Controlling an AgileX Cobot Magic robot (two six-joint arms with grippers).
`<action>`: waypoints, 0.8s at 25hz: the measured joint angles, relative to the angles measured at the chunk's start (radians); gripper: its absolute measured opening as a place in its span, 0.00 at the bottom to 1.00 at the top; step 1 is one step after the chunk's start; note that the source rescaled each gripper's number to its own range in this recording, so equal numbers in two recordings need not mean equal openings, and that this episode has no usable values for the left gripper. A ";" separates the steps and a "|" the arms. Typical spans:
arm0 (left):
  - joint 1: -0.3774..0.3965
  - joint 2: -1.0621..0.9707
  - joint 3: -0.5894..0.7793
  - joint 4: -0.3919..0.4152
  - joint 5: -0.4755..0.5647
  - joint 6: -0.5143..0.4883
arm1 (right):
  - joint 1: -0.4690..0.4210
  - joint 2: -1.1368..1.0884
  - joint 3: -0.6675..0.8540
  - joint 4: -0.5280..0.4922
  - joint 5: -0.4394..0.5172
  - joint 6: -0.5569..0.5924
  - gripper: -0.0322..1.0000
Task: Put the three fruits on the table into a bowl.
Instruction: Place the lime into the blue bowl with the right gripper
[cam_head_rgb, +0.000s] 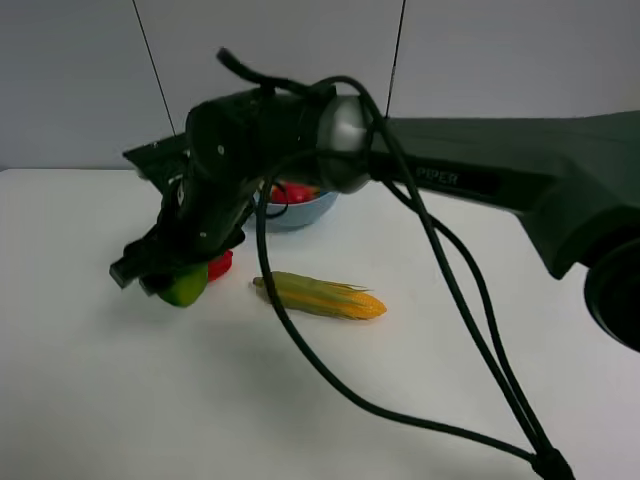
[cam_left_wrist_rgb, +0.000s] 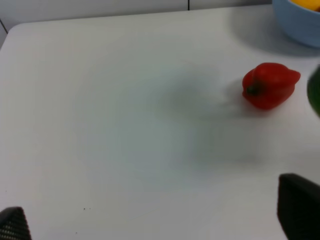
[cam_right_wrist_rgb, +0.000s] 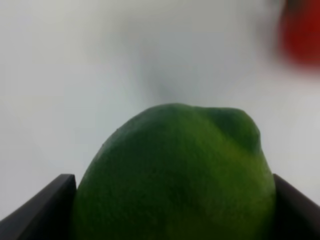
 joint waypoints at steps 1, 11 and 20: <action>0.000 0.000 0.000 0.000 0.000 0.000 | -0.021 -0.002 -0.025 0.000 0.001 0.000 0.23; 0.000 0.000 0.000 0.000 0.000 0.000 | -0.316 -0.001 -0.109 -0.012 -0.024 -0.004 0.23; 0.000 0.000 0.000 0.000 0.000 0.000 | -0.428 0.079 -0.111 -0.043 -0.168 -0.103 0.23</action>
